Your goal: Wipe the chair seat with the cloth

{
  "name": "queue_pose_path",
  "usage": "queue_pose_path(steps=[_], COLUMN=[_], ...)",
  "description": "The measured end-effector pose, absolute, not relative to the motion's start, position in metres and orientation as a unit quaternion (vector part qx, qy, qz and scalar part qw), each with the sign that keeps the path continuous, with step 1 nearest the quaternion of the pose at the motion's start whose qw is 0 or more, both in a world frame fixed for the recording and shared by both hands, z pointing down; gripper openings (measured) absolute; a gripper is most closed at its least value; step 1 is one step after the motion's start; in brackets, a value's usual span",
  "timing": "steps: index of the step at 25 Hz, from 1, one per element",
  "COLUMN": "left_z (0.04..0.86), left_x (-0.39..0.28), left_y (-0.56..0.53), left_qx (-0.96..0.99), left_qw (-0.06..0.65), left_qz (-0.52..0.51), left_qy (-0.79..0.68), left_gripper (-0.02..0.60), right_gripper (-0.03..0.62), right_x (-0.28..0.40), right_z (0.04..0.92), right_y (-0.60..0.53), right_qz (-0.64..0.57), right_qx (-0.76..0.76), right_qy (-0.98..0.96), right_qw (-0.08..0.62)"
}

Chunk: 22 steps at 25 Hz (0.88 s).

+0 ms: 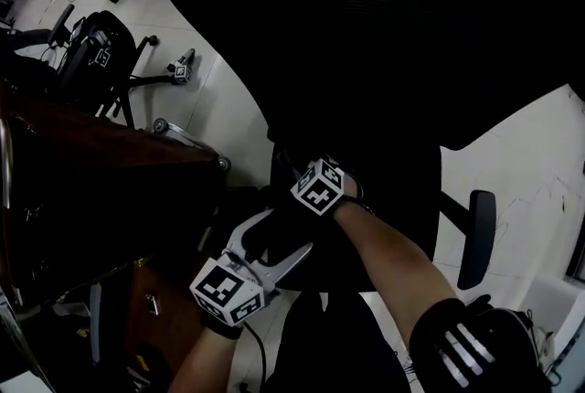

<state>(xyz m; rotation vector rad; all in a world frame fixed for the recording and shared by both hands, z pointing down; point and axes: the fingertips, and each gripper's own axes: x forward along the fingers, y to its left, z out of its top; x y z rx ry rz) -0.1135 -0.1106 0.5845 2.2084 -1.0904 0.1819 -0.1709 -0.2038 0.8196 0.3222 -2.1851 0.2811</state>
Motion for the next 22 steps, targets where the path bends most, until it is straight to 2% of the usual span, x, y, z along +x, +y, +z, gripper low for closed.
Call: queue_pose_path(steps=[5, 9, 22], left_z=[0.586, 0.590, 0.602], left_x=[-0.108, -0.099, -0.026], left_y=[-0.111, -0.112, -0.117], left_qx=[0.848, 0.851, 0.872], left_qw=[0.328, 0.332, 0.345], left_qz=[0.076, 0.076, 0.090], left_qy=[-0.408, -0.399, -0.336], left_gripper=[0.360, 0.360, 0.360], right_gripper=[0.044, 0.044, 0.044], right_x=[-0.177, -0.151, 0.073], right_z=[0.833, 0.839, 0.857], right_y=[-0.199, -0.202, -0.223], right_qz=[0.082, 0.078, 0.111], right_qx=[0.111, 0.114, 0.205], right_qy=[-0.884, -0.876, -0.803], right_qw=[0.446, 0.463, 0.548])
